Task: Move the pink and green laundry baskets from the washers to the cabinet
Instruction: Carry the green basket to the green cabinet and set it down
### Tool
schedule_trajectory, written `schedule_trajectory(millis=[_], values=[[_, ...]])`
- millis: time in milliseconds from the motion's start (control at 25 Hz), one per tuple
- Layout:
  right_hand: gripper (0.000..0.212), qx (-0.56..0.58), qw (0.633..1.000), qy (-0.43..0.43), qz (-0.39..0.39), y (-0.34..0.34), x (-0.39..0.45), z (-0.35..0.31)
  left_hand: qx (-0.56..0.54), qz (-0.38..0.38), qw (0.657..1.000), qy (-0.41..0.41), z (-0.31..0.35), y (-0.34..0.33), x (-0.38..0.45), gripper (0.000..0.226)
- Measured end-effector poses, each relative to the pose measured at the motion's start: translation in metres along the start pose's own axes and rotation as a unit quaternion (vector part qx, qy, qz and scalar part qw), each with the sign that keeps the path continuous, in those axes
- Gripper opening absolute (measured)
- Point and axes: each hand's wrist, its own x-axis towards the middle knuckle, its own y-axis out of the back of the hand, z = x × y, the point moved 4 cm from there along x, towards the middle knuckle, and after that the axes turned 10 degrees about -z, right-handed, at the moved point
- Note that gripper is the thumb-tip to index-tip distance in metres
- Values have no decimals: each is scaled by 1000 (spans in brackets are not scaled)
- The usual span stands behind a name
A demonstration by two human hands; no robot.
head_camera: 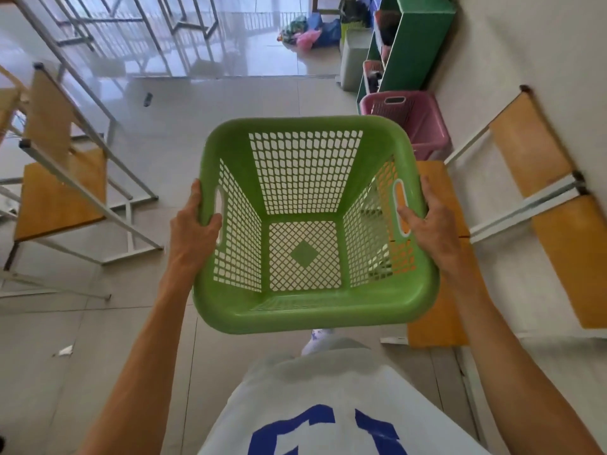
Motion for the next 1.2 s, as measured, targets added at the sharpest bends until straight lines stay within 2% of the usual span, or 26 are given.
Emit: schedule_trajectory(millis=[200,400,680,800,960,1200], values=[[74,3,1000,7,2,16,127,-27,-3,6,1000,-8,33,-5,128,75],[77,31,999,-10,1,1,256,-39,8,-5,1000,-15,53,-5,265,72],[76,80,995,-56,15,-11,426,-75,10,-58,997,-45,74,7,484,73],[77,104,989,-89,49,-10,483,-76,31,-97,993,-62,100,0,571,72],[77,92,978,-141,125,12,525,-58,58,-147,983,-99,153,-42,659,71],[77,125,930,-243,246,70,584,15,89,-260,948,-163,261,-180,798,73]])
